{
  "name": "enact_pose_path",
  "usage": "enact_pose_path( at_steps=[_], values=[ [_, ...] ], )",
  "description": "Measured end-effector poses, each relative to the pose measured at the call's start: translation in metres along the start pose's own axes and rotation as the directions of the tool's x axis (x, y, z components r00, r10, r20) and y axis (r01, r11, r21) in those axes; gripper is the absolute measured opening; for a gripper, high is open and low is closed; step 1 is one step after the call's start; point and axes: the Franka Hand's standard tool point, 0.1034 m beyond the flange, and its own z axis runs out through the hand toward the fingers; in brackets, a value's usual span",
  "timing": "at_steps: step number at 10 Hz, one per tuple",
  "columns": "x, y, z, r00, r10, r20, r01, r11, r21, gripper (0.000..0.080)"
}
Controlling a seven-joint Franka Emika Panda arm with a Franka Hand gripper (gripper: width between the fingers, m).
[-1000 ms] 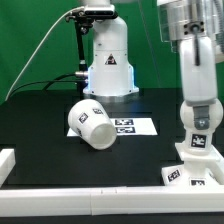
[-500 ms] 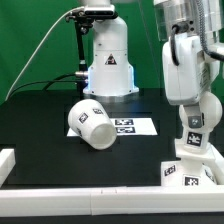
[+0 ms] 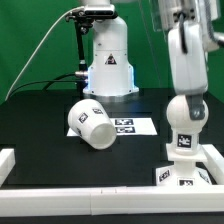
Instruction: Assemble lamp
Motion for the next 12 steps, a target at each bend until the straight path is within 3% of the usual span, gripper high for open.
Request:
enact_pose_path(
  at_steps=[1,3,7,9,10,12],
  values=[
    [-0.002,0.000,-0.009,1.000,-0.026,0.010,0.026,1.000,-0.003,0.0699],
    [0.000,0.001,0.000,1.000,-0.026,0.001,0.026,1.000,-0.005,0.0699],
    [0.002,0.001,-0.001,0.998,-0.062,0.001,0.062,0.998,-0.008,0.0699],
    [0.017,0.005,-0.023,0.968,-0.248,0.029,0.249,0.968,-0.043,0.0699],
    [0.023,0.006,-0.034,0.945,-0.325,0.042,0.327,0.944,-0.042,0.0699],
    [0.033,0.011,-0.046,0.796,-0.603,0.052,0.605,0.795,-0.044,0.0699]
  ],
)
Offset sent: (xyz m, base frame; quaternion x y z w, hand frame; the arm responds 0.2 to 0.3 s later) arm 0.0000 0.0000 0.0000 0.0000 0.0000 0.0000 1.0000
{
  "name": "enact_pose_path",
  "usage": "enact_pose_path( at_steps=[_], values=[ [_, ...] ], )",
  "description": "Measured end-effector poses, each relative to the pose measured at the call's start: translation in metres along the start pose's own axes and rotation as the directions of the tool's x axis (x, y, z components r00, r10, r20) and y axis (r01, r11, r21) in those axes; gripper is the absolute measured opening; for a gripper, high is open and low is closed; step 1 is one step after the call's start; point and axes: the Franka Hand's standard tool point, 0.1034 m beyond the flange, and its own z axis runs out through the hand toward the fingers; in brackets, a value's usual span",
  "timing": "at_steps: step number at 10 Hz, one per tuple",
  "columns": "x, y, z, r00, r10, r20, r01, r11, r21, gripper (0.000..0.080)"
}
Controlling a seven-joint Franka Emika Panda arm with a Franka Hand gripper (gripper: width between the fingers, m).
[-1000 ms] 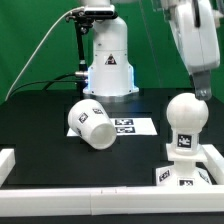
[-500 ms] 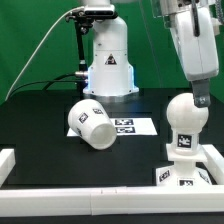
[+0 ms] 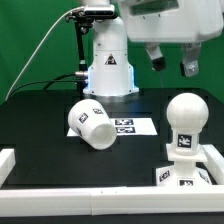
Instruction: Assemble lamp
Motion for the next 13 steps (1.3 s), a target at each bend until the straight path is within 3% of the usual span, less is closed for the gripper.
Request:
enact_pose_path(
  at_steps=[1,6,7,8,10,12,13],
  values=[
    [0.001,-0.001,0.000,0.999,-0.025,-0.024,0.025,0.999,0.023,0.0699],
    [0.002,0.002,0.003,0.939,-0.344,-0.026,0.344,0.939,0.008,0.0699],
    [0.009,0.012,0.004,0.879,-0.477,-0.027,0.477,0.879,-0.009,0.0699],
    [0.018,0.022,0.001,0.810,-0.587,-0.024,0.585,0.810,-0.042,0.0699],
    [0.033,0.039,0.003,0.580,-0.815,-0.012,0.811,0.578,-0.085,0.0699],
    [0.050,0.053,0.008,0.378,-0.926,-0.005,0.920,0.377,-0.105,0.0699],
    [0.051,0.054,0.009,0.336,-0.942,-0.002,0.936,0.334,-0.105,0.0699]
  ],
)
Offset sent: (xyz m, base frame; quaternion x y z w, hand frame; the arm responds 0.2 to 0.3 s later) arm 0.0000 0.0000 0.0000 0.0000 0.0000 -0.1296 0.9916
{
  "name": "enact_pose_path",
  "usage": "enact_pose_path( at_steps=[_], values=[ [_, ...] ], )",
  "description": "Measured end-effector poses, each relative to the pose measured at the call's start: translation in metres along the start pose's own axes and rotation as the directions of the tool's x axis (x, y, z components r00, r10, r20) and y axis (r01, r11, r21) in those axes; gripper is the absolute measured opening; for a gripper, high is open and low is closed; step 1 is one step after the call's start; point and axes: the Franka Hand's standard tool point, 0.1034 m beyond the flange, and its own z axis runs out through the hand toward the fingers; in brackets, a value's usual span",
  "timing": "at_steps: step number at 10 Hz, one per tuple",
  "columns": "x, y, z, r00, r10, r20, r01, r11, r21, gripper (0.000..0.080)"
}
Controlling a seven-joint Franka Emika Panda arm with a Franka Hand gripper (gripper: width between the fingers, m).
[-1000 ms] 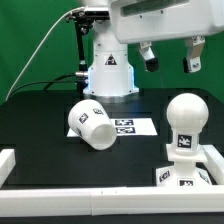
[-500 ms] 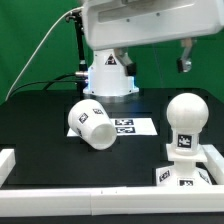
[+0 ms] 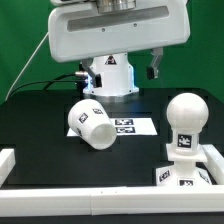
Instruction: Assemble lamp
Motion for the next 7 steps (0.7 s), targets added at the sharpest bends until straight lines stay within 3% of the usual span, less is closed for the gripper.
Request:
enact_pose_path(
  at_steps=[4,5,7],
  values=[
    [-0.003,0.004,0.003,0.999,-0.050,0.005,0.050,0.999,-0.001,0.0699],
    [-0.017,0.018,0.015,0.998,-0.061,0.025,0.061,0.998,-0.005,0.0699],
    [-0.044,0.053,0.040,0.984,-0.156,0.087,0.160,0.986,-0.053,0.0699]
  ],
)
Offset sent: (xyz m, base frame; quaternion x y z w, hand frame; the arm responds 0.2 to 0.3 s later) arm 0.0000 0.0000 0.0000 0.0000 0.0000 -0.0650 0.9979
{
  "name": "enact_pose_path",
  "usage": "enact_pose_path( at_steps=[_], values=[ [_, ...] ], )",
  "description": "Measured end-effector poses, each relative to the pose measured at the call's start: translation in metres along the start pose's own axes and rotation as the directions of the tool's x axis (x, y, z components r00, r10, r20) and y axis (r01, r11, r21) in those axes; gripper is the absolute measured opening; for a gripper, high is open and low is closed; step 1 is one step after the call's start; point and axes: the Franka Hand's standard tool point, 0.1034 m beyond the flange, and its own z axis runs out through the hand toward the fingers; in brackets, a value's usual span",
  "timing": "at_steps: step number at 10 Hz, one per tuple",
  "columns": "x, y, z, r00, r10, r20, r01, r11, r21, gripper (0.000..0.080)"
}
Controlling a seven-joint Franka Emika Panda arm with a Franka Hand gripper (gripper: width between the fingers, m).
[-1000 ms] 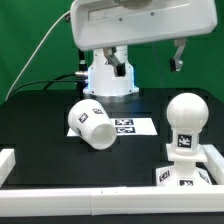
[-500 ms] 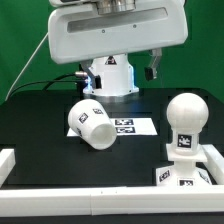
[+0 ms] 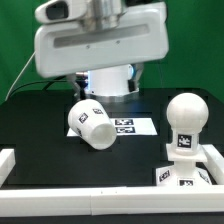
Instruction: Assemble lamp
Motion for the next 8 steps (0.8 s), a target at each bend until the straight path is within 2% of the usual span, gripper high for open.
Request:
enact_pose_path(
  at_steps=[1,3,6,7,8],
  values=[
    [-0.011,0.009,0.015,1.000,-0.021,0.023,0.021,1.000,-0.002,0.0699],
    [-0.007,0.007,0.012,0.999,-0.027,0.017,0.027,1.000,-0.004,0.0699],
    [-0.012,0.007,0.017,0.999,-0.017,0.046,0.017,1.000,0.002,0.0699],
    [-0.026,0.011,0.030,0.992,0.011,0.123,-0.010,1.000,-0.012,0.0699],
    [-0.036,0.013,0.040,0.977,0.060,0.207,-0.053,0.998,-0.038,0.0699]
  ],
)
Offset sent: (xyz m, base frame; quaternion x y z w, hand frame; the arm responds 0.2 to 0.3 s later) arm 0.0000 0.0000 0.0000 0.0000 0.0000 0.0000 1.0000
